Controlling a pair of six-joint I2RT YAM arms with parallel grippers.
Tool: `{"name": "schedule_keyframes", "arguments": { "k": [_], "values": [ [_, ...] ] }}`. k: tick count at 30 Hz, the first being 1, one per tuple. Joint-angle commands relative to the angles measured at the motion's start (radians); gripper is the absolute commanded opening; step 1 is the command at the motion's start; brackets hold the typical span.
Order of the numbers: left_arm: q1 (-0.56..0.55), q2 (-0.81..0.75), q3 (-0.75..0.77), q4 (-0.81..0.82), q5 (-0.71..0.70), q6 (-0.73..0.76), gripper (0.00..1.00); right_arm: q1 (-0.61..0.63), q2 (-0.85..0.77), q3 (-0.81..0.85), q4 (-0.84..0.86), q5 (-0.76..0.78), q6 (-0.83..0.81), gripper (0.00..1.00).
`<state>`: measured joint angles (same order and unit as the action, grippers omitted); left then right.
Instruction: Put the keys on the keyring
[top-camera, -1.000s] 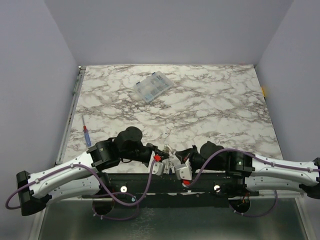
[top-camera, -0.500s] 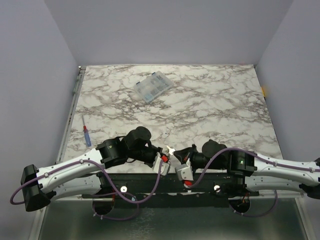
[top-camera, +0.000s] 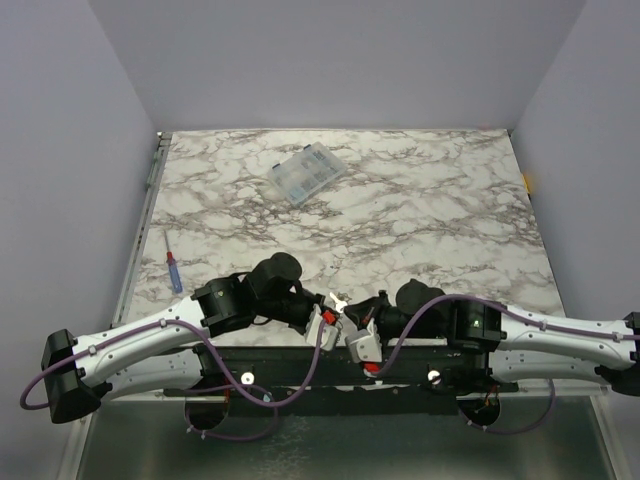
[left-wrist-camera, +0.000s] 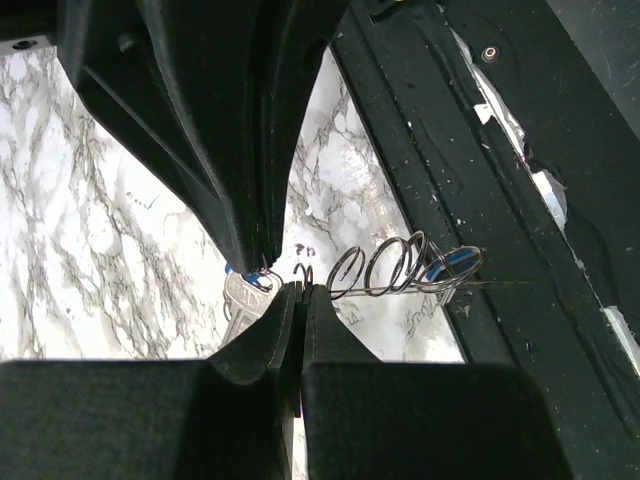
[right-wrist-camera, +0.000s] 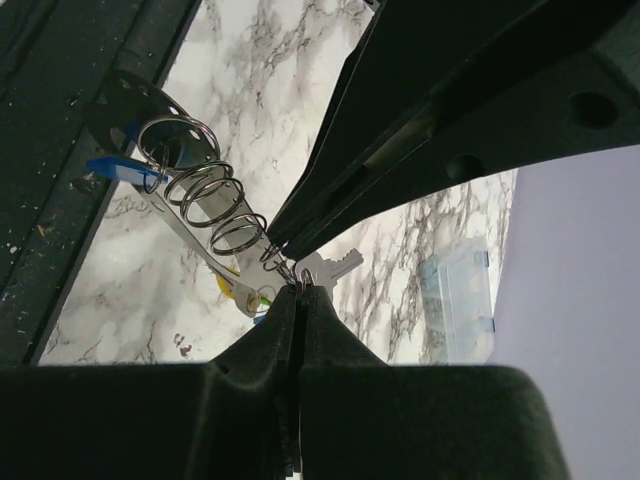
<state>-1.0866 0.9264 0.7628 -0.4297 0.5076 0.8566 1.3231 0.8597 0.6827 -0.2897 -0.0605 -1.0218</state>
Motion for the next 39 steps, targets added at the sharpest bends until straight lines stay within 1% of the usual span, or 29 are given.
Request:
{"name": "schedule_keyframes", "arguments": {
  "k": [1,6,11,21,39],
  "values": [
    [0.007,-0.015,0.006,0.044,0.05,-0.002,0.0,0.009,0.02,0.019,0.015,0.014,0.003,0.01],
    [0.024,-0.007,-0.004,0.066,0.065,-0.027,0.0,0.017,0.032,0.011,0.039,0.027,0.001,0.01],
    [0.047,-0.002,-0.008,0.09,0.109,-0.054,0.0,0.032,0.04,0.001,0.052,0.055,-0.017,0.01],
    [0.081,0.029,-0.007,0.102,0.124,-0.072,0.0,0.06,0.021,-0.015,0.065,0.096,-0.023,0.0],
    [0.096,0.02,-0.008,0.104,0.135,-0.074,0.0,0.073,0.003,-0.01,-0.038,0.094,-0.072,0.01]
  ]
}}
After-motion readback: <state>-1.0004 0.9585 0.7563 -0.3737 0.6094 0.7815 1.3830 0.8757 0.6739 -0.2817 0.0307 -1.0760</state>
